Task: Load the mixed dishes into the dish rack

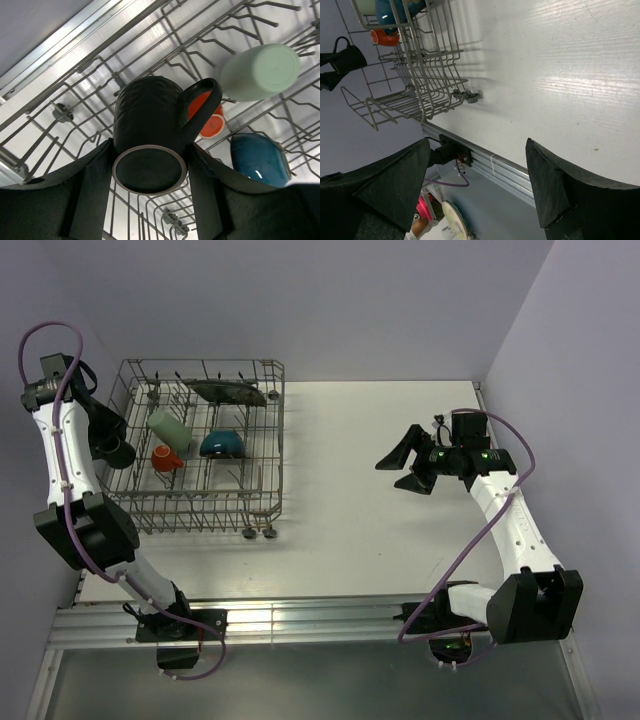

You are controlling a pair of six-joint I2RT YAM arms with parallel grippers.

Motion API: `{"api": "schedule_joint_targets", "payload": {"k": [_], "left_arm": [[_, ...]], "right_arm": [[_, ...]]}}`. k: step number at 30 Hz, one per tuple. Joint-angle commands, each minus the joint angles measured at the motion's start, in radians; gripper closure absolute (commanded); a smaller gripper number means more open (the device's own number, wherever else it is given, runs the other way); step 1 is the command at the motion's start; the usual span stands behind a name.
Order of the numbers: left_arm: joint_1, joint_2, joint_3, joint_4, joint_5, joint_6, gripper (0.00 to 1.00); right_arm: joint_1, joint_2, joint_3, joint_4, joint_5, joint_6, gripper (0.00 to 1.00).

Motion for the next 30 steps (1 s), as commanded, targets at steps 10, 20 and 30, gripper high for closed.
{"api": "schedule_joint_targets", "payload": {"k": [10, 20, 30], "left_arm": [[-0.059, 0.046, 0.024, 0.019, -0.095, 0.012, 1.00], [-0.078, 0.137, 0.078, 0.046, -0.109, -0.002, 1.00], [-0.081, 0.181, 0.078, 0.040, -0.147, 0.002, 1.00]], "right_arm": [[0.002, 0.006, 0.008, 0.034, -0.018, -0.008, 0.16], [-0.007, 0.023, 0.009, 0.034, -0.018, -0.015, 0.16], [-0.013, 0.059, 0.028, 0.034, -0.024, -0.015, 0.16]]}}
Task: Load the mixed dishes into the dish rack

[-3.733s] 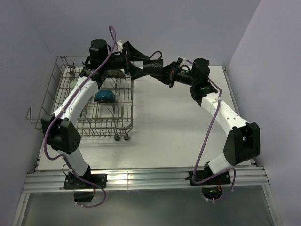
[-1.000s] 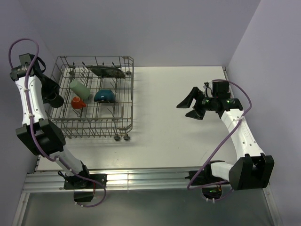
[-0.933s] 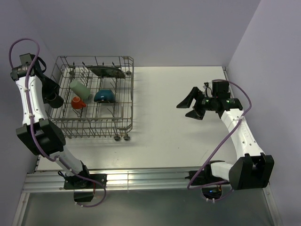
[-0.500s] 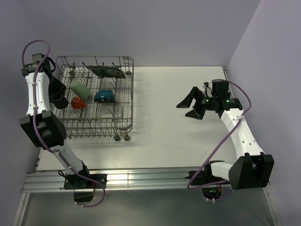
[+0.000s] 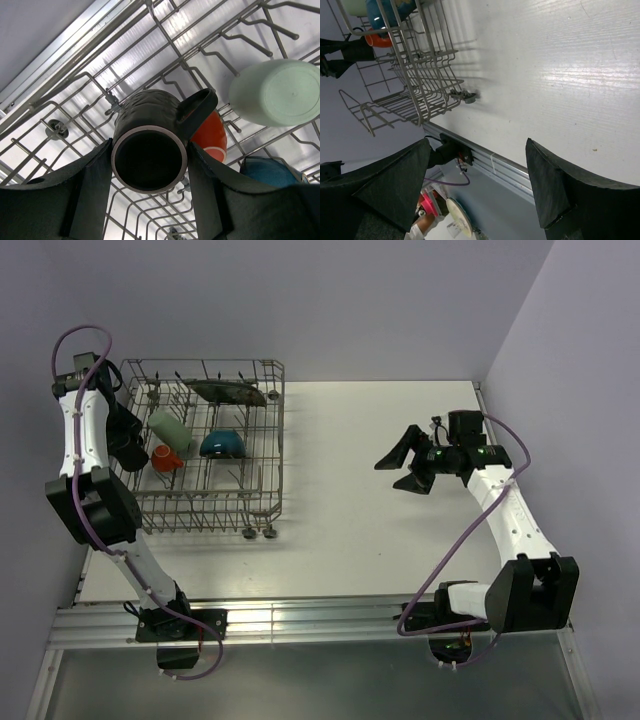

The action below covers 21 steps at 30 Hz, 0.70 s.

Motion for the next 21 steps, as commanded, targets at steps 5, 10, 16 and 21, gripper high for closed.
{"api": "schedule_joint_targets", "payload": {"k": [5, 10, 16, 21], "left_arm": [[-0.005, -0.029, 0.017, 0.043, -0.053, -0.010, 1.00], [-0.005, -0.058, 0.024, 0.020, -0.050, -0.021, 1.00], [-0.005, -0.103, 0.012, 0.038, -0.050, -0.023, 1.00], [-0.005, -0.126, 0.020, 0.043, -0.056, -0.027, 1.00]], "right_arm": [[-0.009, 0.026, 0.029, 0.034, -0.021, -0.013, 0.16], [-0.011, 0.043, 0.037, 0.045, -0.030, -0.011, 0.16], [-0.011, 0.052, 0.043, 0.045, -0.035, -0.013, 0.16], [-0.011, 0.052, 0.043, 0.043, -0.038, -0.016, 0.16]]}}
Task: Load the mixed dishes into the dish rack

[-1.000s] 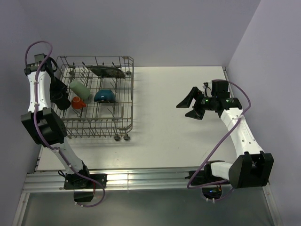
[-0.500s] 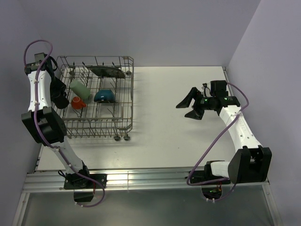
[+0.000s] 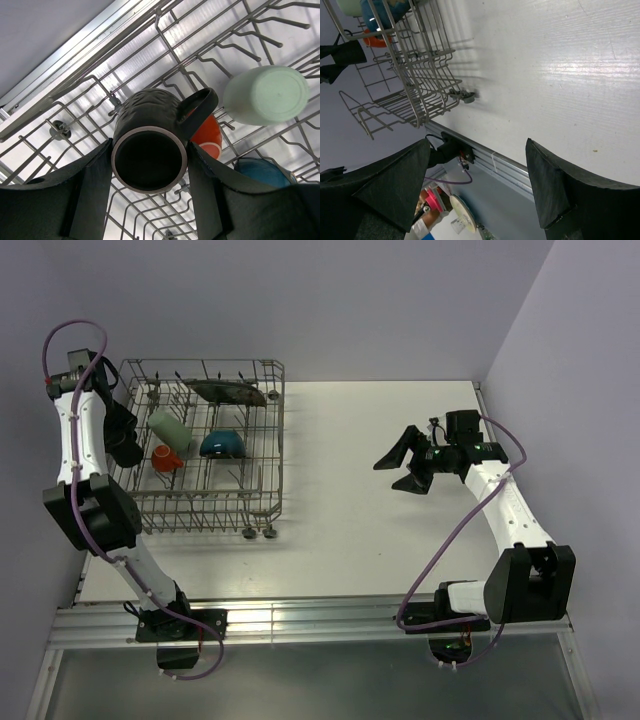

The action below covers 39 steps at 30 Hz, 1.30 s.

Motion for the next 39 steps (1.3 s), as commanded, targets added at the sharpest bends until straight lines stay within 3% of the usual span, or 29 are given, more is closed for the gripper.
{"api": "schedule_joint_targets", "payload": {"k": [1, 25, 39], "left_arm": [[-0.004, -0.084, 0.021, 0.030, -0.032, -0.004, 1.00], [-0.059, 0.015, 0.029, 0.086, -0.063, 0.001, 1.00], [-0.078, 0.005, -0.114, 0.109, -0.129, -0.015, 1.00]], "right_arm": [[-0.007, -0.002, 0.043, 0.036, -0.022, -0.016, 0.16], [-0.007, -0.016, 0.023, 0.036, -0.028, -0.021, 0.16], [-0.034, -0.019, 0.007, 0.044, -0.032, -0.015, 0.16]]}}
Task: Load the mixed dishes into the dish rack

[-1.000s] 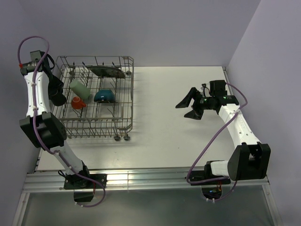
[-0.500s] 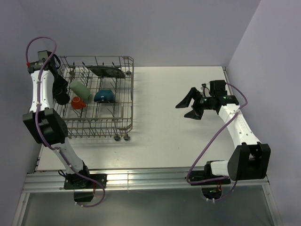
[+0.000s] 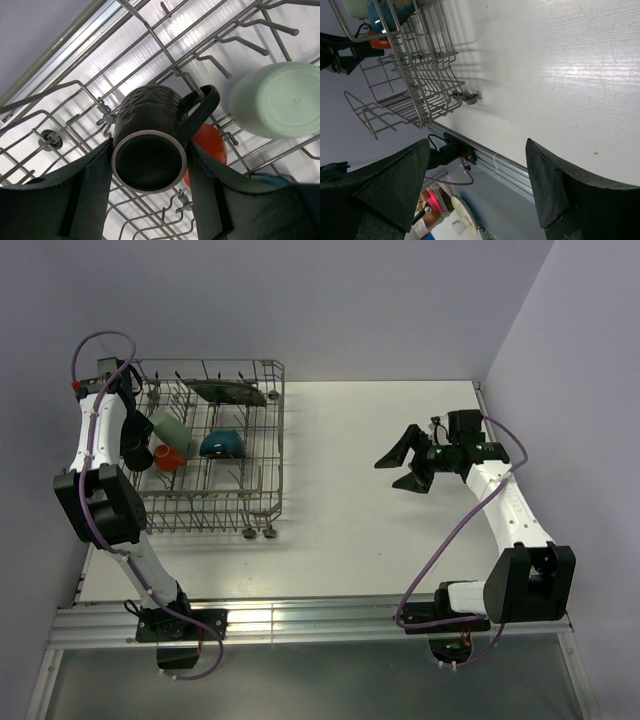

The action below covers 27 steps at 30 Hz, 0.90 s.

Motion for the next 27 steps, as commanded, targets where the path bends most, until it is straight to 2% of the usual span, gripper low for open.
{"api": "schedule_joint_targets", "payload": {"k": [1, 4, 5, 8, 9, 11, 14, 19, 27], "left_arm": [[-0.002, -0.030, -0.019, 0.014, -0.047, -0.012, 1.00], [0.000, -0.027, -0.025, 0.010, -0.050, -0.015, 0.94], [-0.002, -0.025, -0.027, 0.010, -0.049, -0.015, 0.84], [-0.002, -0.019, -0.025, 0.005, -0.033, -0.021, 0.63], [0.000, -0.014, -0.025, 0.001, -0.030, -0.025, 0.50], [0.000, -0.008, -0.027, -0.010, -0.023, -0.035, 0.35], [0.000, -0.007, -0.030, -0.032, -0.039, -0.068, 0.20], [0.000, -0.024, -0.036, -0.030, -0.039, -0.084, 0.14], [-0.002, -0.086, -0.012, -0.052, 0.039, -0.130, 0.12]], "right_arm": [[-0.024, -0.019, 0.009, 0.036, -0.016, -0.012, 0.16], [-0.024, -0.019, 0.012, 0.034, -0.016, -0.013, 0.16], [-0.024, -0.016, 0.014, 0.034, -0.016, -0.012, 0.16], [-0.024, -0.013, 0.017, 0.034, -0.019, -0.013, 0.16], [-0.024, -0.013, 0.018, 0.033, -0.019, -0.015, 0.16], [-0.024, -0.012, 0.023, 0.033, -0.019, -0.015, 0.16], [-0.024, -0.012, 0.026, 0.027, -0.017, -0.018, 0.16], [-0.024, -0.016, 0.025, 0.025, -0.017, -0.018, 0.16], [-0.024, -0.024, 0.026, 0.024, -0.013, -0.018, 0.16]]}}
